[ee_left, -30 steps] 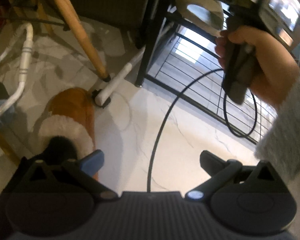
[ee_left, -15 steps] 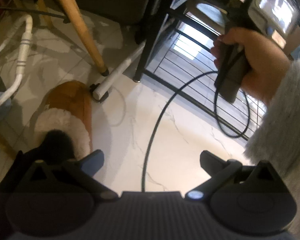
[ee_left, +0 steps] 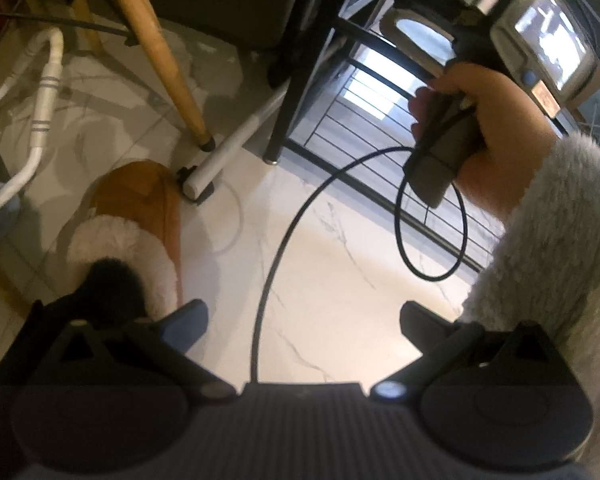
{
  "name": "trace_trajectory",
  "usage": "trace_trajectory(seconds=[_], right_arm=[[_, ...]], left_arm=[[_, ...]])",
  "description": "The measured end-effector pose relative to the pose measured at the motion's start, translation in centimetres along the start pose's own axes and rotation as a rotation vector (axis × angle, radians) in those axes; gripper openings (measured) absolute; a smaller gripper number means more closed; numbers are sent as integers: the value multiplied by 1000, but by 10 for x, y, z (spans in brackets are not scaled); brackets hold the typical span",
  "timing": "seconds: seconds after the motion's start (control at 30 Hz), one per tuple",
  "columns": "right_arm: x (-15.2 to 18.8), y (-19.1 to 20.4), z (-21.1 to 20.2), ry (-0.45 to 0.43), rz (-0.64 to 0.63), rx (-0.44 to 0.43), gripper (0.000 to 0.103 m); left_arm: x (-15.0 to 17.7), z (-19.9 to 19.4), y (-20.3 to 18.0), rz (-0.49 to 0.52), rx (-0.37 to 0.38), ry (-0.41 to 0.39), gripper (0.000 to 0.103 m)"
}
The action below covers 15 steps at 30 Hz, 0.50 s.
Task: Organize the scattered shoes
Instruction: 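Push the slides deeper onto the shelf and align them with the right tool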
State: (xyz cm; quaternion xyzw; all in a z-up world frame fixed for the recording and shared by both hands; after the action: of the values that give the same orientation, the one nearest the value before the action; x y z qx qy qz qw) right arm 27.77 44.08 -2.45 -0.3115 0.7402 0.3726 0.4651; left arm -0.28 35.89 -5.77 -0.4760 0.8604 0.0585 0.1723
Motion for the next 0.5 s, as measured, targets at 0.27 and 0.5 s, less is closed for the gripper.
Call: trace_trajectory(seconds=[0.27,0.5], right_arm=[[12,20,-80,-35,-337,-205,100],[38,3,-78,63,-197,-183,75]], left_arm=[[0,3,1,-17,3,7,102],[2,2,-6,21,1,-6,102]])
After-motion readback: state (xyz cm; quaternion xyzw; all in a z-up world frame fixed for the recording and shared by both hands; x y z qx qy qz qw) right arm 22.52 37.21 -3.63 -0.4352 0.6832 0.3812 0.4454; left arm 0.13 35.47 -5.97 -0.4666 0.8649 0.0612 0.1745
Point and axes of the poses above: each gripper's, at about its wrist camera, not at the fingertips, and z roughly the way its jaws point, y to its left, x to its underside, the point moved 8 cm from there along z, roughly the way its jaws point, and after that the axes turned 14 degrees about -x, right-handed, at the moved point
